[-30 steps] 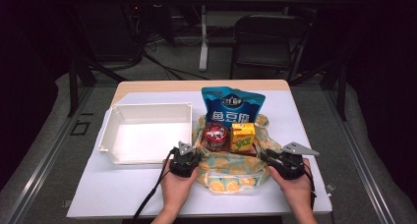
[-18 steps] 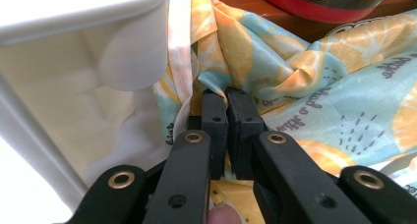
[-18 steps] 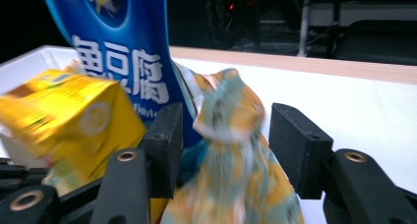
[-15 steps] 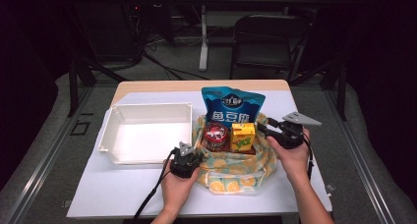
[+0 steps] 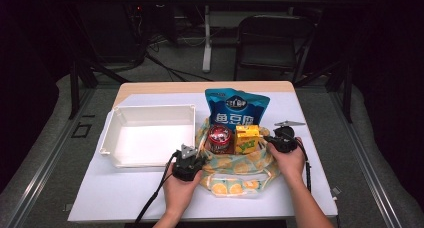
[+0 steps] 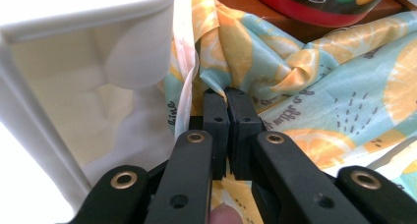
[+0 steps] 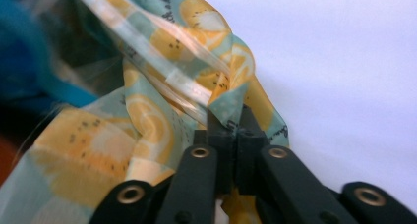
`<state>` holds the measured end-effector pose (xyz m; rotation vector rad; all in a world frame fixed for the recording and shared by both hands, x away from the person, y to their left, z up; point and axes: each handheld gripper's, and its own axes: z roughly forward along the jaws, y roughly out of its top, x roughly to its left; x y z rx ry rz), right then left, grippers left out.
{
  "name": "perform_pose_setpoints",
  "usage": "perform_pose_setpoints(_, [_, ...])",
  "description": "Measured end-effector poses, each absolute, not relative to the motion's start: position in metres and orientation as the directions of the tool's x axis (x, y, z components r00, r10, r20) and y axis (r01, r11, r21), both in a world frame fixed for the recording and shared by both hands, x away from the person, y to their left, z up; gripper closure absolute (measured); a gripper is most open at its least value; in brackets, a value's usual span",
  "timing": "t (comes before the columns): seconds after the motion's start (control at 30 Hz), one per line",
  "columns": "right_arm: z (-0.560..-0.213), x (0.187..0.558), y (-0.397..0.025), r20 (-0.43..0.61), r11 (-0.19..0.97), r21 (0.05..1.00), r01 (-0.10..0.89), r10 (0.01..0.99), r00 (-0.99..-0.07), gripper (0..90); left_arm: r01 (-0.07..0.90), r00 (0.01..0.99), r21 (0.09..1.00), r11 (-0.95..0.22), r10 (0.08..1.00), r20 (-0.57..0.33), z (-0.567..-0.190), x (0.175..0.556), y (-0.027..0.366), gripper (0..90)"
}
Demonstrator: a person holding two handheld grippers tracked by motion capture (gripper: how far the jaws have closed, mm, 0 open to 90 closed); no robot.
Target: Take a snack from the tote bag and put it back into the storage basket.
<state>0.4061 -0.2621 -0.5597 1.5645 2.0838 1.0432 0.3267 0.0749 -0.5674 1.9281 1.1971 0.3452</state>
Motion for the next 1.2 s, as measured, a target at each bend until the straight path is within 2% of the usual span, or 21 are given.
perform_pose_setpoints(0.07, [-0.556, 0.397, -0.263, 0.145, 0.124, 0.758, 0.641, 0.925, -0.351, 73.0, 0.594, 0.529, 0.776, -0.214, 0.830, -0.176, -0.566, 0.324, 0.076, 85.4])
perform_pose_setpoints(0.1, [-0.551, 0.385, -0.268, 0.178, 0.079, 0.795, 0.602, 0.918, -0.354, 63.2, 0.571, 0.546, 0.788, -0.230, 0.823, -0.155, -0.564, 0.319, 0.078, 82.2])
perform_pose_setpoints(0.13, [-0.551, 0.385, -0.268, 0.178, 0.079, 0.795, 0.602, 0.918, -0.354, 63.2, 0.571, 0.546, 0.788, -0.230, 0.823, -0.155, -0.564, 0.319, 0.078, 81.1])
perform_pose_setpoints(0.17, [-0.545, 0.372, -0.271, 0.216, 0.037, 0.817, 0.575, 0.906, -0.365, 58.2, 0.563, 0.550, 0.793, -0.232, 0.821, -0.151, -0.562, 0.317, 0.079, 80.2])
perform_pose_setpoints(0.23, [-0.543, 0.365, -0.272, 0.218, 0.035, 0.828, 0.560, 0.900, -0.378, 56.5, 0.548, 0.558, 0.807, -0.217, 0.814, -0.160, -0.558, 0.313, 0.084, 78.8])
perform_pose_setpoints(0.4, [-0.526, 0.330, -0.268, 0.199, 0.044, 0.862, 0.504, 0.887, -0.417, 45.5, 0.485, 0.575, 0.854, -0.190, 0.805, -0.148, -0.536, 0.299, 0.090, 72.2])
perform_pose_setpoints(0.5, [-0.523, 0.323, -0.266, 0.179, 0.060, 0.863, 0.502, 0.892, -0.415, 43.8, 0.442, 0.572, 0.879, -0.179, 0.811, -0.122, -0.520, 0.296, 0.091, 70.9])
perform_pose_setpoints(0.53, [-0.522, 0.320, -0.264, 0.203, 0.034, 0.866, 0.499, 0.889, -0.412, 42.6, 0.434, 0.571, 0.883, -0.177, 0.812, -0.118, -0.516, 0.296, 0.090, 70.0])
perform_pose_setpoints(0.57, [-0.522, 0.317, -0.263, 0.196, 0.050, 0.857, 0.513, 0.889, -0.413, 42.5, 0.438, 0.567, 0.881, -0.182, 0.816, -0.114, -0.514, 0.297, 0.086, 66.3])
perform_pose_setpoints(0.63, [-0.524, 0.316, -0.262, 0.205, 0.039, 0.856, 0.516, 0.891, -0.406, 43.1, 0.446, 0.568, 0.875, -0.189, 0.815, -0.113, -0.516, 0.298, 0.083, 65.5])
perform_pose_setpoints(0.7, [-0.529, 0.318, -0.261, 0.252, 0.007, 0.845, 0.535, 0.877, -0.410, 46.1, 0.459, 0.562, 0.860, -0.222, 0.823, -0.087, -0.524, 0.299, 0.075, 66.1])
perform_pose_setpoints(0.73, [-0.531, 0.318, -0.260, 0.263, 0.004, 0.841, 0.541, 0.871, -0.415, 51.4, 0.479, 0.546, 0.848, -0.229, 0.834, -0.083, -0.532, 0.301, 0.070, 67.1])
perform_pose_setpoints(0.77, [-0.531, 0.318, -0.260, 0.263, 0.004, 0.841, 0.541, 0.871, -0.415, 51.4, 0.479, 0.546, 0.848, -0.229, 0.834, -0.083, -0.532, 0.301, 0.070, 67.5])
perform_pose_setpoints(0.8, [-0.533, 0.320, -0.260, 0.278, 0.001, 0.834, 0.552, 0.863, -0.421, 59.1, 0.486, 0.531, 0.844, -0.225, 0.844, -0.081, -0.535, 0.303, 0.069, 67.9])
perform_pose_setpoints(0.83, [-0.533, 0.320, -0.260, 0.278, 0.001, 0.834, 0.552, 0.863, -0.421, 59.1, 0.489, 0.514, 0.846, -0.214, 0.854, -0.081, -0.537, 0.304, 0.069, 67.9])
perform_pose_setpoints(1.03, [-0.541, 0.321, -0.259, 0.272, 0.040, 0.802, 0.596, 0.864, -0.424, 85.5, 0.578, 0.497, 0.792, -0.194, 0.854, -0.153, -0.554, 0.317, 0.064, 63.1])
perform_pose_setpoints(1.07, [-0.541, 0.322, -0.259, 0.257, 0.059, 0.793, 0.606, 0.870, -0.421, 88.6, 0.584, 0.496, 0.789, -0.192, 0.854, -0.160, -0.555, 0.317, 0.063, 64.5])
perform_pose_setpoints(1.13, [-0.546, 0.324, -0.257, 0.250, 0.067, 0.783, 0.619, 0.877, -0.411, 90.0, 0.597, 0.501, 0.778, -0.197, 0.849, -0.169, -0.558, 0.319, 0.062, 73.3])
perform_pose_setpoints(1.17, [-0.550, 0.326, -0.255, 0.230, 0.095, 0.767, 0.635, 0.883, -0.410, 90.0, 0.602, 0.504, 0.772, -0.201, 0.846, -0.173, -0.560, 0.320, 0.062, 90.0])
perform_pose_setpoints(1.2, [-0.550, 0.326, -0.255, 0.230, 0.095, 0.767, 0.635, 0.883, -0.410, 90.0, 0.613, 0.509, 0.763, -0.208, 0.842, -0.179, -0.562, 0.323, 0.063, 90.0])
